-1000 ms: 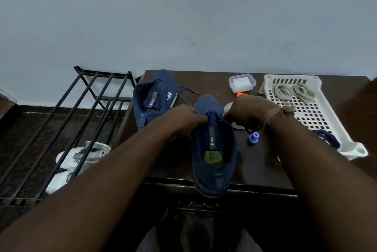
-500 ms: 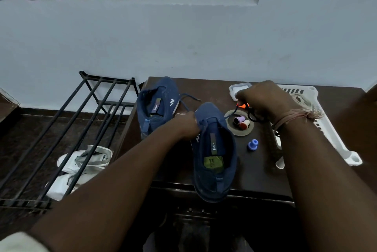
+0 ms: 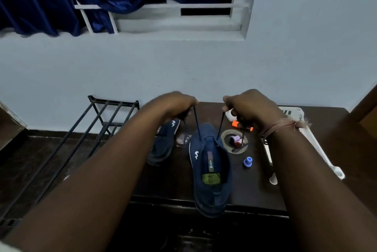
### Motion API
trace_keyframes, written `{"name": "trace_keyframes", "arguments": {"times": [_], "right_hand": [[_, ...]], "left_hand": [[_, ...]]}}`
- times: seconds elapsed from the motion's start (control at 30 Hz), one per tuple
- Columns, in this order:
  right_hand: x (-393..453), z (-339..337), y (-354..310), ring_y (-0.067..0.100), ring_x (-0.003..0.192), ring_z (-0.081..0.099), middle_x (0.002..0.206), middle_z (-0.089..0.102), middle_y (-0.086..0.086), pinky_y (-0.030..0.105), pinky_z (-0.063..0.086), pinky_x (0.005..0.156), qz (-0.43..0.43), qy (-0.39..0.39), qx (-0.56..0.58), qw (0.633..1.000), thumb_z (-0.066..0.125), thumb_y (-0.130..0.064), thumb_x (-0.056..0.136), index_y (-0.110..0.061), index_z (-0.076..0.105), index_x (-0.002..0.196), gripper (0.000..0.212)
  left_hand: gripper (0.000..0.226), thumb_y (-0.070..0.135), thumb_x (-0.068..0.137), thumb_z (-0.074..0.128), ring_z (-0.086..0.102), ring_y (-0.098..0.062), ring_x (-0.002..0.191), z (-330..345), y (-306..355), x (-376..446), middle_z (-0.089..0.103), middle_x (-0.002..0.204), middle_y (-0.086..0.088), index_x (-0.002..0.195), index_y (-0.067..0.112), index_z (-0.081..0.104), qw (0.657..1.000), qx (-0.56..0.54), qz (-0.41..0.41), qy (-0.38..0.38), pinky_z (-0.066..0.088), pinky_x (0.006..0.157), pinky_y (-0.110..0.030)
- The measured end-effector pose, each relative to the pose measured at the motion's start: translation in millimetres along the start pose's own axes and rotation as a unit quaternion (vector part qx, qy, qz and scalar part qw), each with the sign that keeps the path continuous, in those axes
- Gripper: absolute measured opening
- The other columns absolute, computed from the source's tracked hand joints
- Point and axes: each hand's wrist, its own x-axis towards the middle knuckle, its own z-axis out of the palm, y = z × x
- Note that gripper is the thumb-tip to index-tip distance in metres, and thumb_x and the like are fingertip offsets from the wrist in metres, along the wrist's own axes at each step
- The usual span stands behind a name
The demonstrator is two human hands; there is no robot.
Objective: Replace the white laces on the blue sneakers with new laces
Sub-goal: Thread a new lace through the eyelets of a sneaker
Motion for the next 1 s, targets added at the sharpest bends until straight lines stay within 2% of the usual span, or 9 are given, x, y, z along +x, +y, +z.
{"name": "trace_keyframes", "arguments": {"times": [0.07, 0.17, 0.37, 0.53, 0.63, 0.7, 0.8, 0.87, 1.0], "right_hand": [[-7, -10, -22, 0.019, 0.039, 0.045, 0.059, 0.063, 0.003, 0.024, 0.044, 0.048, -0.009, 0.009, -0.075, 0.997, 0.062, -0.021, 0.089, -0.007, 0.071, 0.078, 0.020], [-21, -25, -60, 0.014, 0.033, 0.047, 0.066, 0.071, 0.007, 0.023, 0.045, 0.045, -0.014, -0.020, -0.077, 0.997, 0.050, -0.008, 0.096, -0.002, 0.065, 0.103, 0.017], [-54, -54, -130, 0.010, 0.042, 0.052, 0.060, 0.068, 0.004, 0.024, 0.051, 0.048, -0.046, -0.069, -0.010, 0.996, 0.039, -0.008, 0.104, 0.000, 0.065, 0.103, 0.027], [-80, -91, -175, 0.019, 0.072, 0.072, 0.091, 0.075, 0.015, 0.032, 0.061, 0.066, -0.071, -0.131, 0.123, 0.981, 0.040, -0.009, 0.101, 0.002, 0.063, 0.113, 0.027], [-88, -101, -186, 0.031, 0.098, 0.072, 0.114, 0.069, 0.027, 0.041, 0.060, 0.083, -0.065, -0.189, 0.171, 0.965, 0.030, -0.003, 0.095, 0.007, 0.057, 0.120, 0.039], [-87, -104, -187, 0.034, 0.103, 0.071, 0.120, 0.066, 0.030, 0.043, 0.059, 0.087, -0.069, -0.211, 0.228, 0.948, 0.025, 0.004, 0.091, 0.009, 0.055, 0.124, 0.045], [-81, -107, -183, 0.028, 0.097, 0.071, 0.118, 0.068, 0.025, 0.036, 0.061, 0.084, -0.099, -0.186, 0.274, 0.938, 0.030, 0.010, 0.095, 0.009, 0.056, 0.125, 0.039], [-79, -108, -180, 0.023, 0.089, 0.072, 0.105, 0.073, 0.020, 0.031, 0.062, 0.077, -0.134, -0.143, 0.257, 0.946, 0.041, 0.007, 0.098, 0.006, 0.061, 0.119, 0.029], [-80, -110, -180, 0.015, 0.061, 0.059, 0.080, 0.067, 0.009, 0.024, 0.049, 0.057, -0.200, -0.076, 0.189, 0.958, 0.058, -0.014, 0.099, -0.004, 0.067, 0.101, 0.014]], "left_hand": [[0.033, 0.031, 0.099, 0.056, 0.045, -0.014, 0.049, -19, 20, -9, 0.051, 0.058, 0.000, 0.068, 0.018, 0.052, 1.000, 0.030, 0.003, -0.002, 0.037, 0.065, -0.030], [0.029, 0.036, 0.100, 0.057, 0.045, -0.015, 0.056, -40, 51, -26, 0.046, 0.058, 0.003, 0.079, 0.017, 0.060, 1.000, 0.023, -0.015, -0.011, 0.041, 0.070, -0.033], [0.033, 0.034, 0.106, 0.047, 0.026, -0.009, 0.048, -78, 118, -71, 0.039, 0.056, 0.007, 0.098, 0.011, 0.070, 1.000, 0.004, -0.014, 0.013, 0.026, 0.053, -0.023], [0.023, 0.009, 0.102, 0.036, 0.040, -0.009, 0.052, -106, 170, -104, 0.059, 0.066, 0.001, 0.108, 0.009, 0.058, 0.996, -0.071, 0.032, 0.043, 0.038, 0.052, -0.022], [0.031, 0.003, 0.100, 0.037, 0.065, -0.015, 0.073, -116, 195, -126, 0.073, 0.091, -0.011, 0.115, -0.001, 0.064, 0.985, -0.163, 0.049, 0.005, 0.054, 0.071, -0.027], [0.041, -0.003, 0.094, 0.029, 0.073, -0.028, 0.096, -121, 205, -134, 0.071, 0.110, -0.023, 0.119, -0.006, 0.062, 0.975, -0.215, 0.054, -0.023, 0.060, 0.085, -0.037], [0.047, -0.013, 0.090, 0.024, 0.071, -0.036, 0.107, -126, 209, -137, 0.065, 0.121, -0.029, 0.120, -0.008, 0.059, 0.966, -0.239, 0.090, -0.035, 0.060, 0.087, -0.039], [0.035, -0.015, 0.094, 0.037, 0.070, -0.032, 0.109, -126, 204, -136, 0.065, 0.122, -0.026, 0.118, -0.006, 0.062, 0.965, -0.239, 0.108, -0.019, 0.061, 0.084, -0.033], [0.024, -0.016, 0.095, 0.049, 0.072, -0.025, 0.095, -118, 194, -126, 0.069, 0.109, -0.021, 0.106, -0.004, 0.066, 0.958, -0.241, 0.150, 0.042, 0.062, 0.072, -0.024]]}}
